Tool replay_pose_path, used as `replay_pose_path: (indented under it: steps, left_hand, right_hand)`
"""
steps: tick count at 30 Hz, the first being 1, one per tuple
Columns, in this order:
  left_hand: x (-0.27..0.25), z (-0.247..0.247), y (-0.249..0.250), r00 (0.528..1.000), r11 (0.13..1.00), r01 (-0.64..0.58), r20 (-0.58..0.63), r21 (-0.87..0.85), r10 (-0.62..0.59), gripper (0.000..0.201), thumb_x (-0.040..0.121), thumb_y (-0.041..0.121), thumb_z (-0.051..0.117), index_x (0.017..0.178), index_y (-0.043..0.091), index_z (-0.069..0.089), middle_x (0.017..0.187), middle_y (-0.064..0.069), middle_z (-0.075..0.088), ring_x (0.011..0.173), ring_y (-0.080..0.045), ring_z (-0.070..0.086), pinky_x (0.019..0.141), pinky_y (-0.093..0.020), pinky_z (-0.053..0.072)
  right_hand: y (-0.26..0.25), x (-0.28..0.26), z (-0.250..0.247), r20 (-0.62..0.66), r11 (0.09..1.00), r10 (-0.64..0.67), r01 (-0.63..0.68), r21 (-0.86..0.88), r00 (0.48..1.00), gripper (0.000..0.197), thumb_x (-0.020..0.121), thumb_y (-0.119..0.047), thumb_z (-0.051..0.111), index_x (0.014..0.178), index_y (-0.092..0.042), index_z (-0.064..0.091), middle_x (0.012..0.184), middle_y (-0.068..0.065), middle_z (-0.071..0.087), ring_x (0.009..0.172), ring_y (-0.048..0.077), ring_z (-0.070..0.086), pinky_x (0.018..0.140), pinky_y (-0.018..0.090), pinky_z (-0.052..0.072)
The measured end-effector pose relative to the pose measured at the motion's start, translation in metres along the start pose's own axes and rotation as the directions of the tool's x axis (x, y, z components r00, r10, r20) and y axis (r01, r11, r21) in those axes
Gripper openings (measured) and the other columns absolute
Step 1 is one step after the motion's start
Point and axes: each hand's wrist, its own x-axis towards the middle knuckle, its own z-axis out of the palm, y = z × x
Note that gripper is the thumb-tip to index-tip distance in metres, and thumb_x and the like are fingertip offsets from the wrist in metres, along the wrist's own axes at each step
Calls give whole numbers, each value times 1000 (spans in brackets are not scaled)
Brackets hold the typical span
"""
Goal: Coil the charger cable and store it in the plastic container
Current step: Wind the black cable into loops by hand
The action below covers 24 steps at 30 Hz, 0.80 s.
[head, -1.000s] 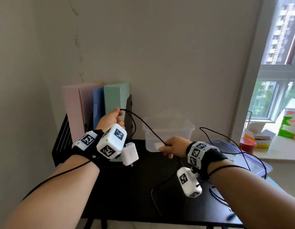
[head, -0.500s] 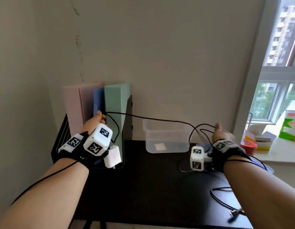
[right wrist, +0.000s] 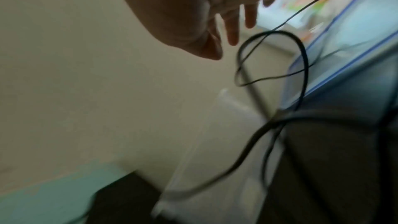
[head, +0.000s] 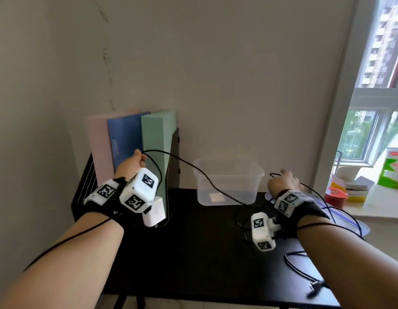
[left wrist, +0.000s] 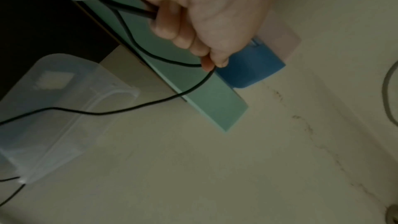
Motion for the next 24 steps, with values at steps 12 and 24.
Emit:
replay_pose_path:
  steps: [12, 24]
  left_hand:
    - [-47, 65, 10, 957, 956, 205, 246, -212, -151, 36, 98, 34, 41, 66, 17, 43, 27, 5, 29, 20, -5, 24, 27, -7, 20]
    - [-62, 81, 5, 882, 873, 368, 416, -319, -220, 41, 98, 36, 40, 62, 17, 41, 28, 5, 24, 21, -6, 21, 23, -15, 14]
  right_hand:
    - [-46, -74, 56, 72, 836, -527, 502, 220, 847, 66, 78, -30, 66, 136, -20, 37, 121, -2, 50, 123, 23, 45, 107, 41, 34]
    - [-24, -45, 52, 323, 881, -473, 452, 143, 820, 15, 86, -20, 54, 80, -33, 58, 85, -7, 70, 86, 15, 63, 101, 43, 42]
